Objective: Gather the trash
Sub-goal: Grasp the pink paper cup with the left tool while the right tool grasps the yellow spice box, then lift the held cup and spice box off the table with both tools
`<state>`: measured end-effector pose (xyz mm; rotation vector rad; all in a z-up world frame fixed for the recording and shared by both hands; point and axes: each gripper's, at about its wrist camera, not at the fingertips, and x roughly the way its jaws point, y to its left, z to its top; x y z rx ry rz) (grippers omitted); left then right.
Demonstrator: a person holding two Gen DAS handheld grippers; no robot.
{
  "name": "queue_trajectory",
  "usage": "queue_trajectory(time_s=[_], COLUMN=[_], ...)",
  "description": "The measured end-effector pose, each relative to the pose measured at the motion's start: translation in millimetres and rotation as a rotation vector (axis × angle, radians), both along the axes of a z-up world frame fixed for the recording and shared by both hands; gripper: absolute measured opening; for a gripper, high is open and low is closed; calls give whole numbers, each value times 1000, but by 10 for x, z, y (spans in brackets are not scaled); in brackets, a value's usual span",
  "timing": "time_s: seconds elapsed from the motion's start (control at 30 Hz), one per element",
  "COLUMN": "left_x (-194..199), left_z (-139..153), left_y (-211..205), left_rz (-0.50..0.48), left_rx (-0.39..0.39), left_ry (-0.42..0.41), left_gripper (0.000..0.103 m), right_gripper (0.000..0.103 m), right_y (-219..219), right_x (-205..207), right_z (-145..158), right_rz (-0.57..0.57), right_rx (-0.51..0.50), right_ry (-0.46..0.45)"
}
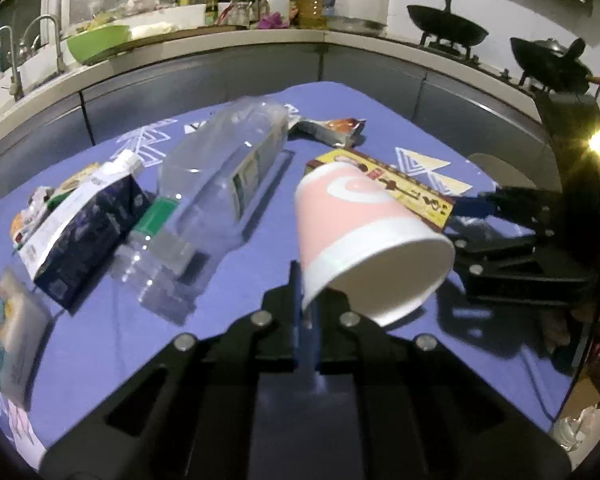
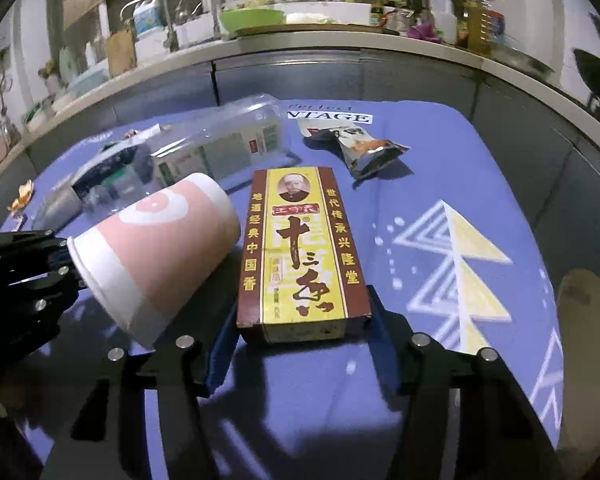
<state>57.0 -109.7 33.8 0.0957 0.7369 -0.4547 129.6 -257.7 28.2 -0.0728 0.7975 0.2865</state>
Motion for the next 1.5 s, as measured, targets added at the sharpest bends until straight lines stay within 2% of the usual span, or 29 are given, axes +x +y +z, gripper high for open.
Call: queue_trajectory(time_s=[0.13,0.3,0.37,0.57,0.73,0.8,1.03,1.5], left_x=[-100,-191,-199,-216,-169,-171,-212,-203], left_z=[24,-80,-157,-220,-262,-261,-257,-275], left_y=[118,181,210,252,331,339,293,261], left_rz=[-12,-10,-4,20,41,45,37,30], left_rx=[-74,-90,-99,-87,-123,-124,-104,-98], left_ry=[24,53,84,91,126,123,104,109], left_gripper=[3,3,3,8,9,9,9,12], right_gripper=[55,55,55,58,74,74,74,74], right_y=[-51,-36,-50,-8,124,162,77,130], right_x=[-277,-551,-550,-534,-592,-584,-501,-509], right_z=[29,-32,-94,-105,-165,-176,-160,-169], right_rz=[-50,-135,-148,-160,-122,-119,-151,-153], right_rx=[85,70,77,54,-5,-30,19,2], right_ry=[-2,-30,-9,-15,-22,-21,-16,-11])
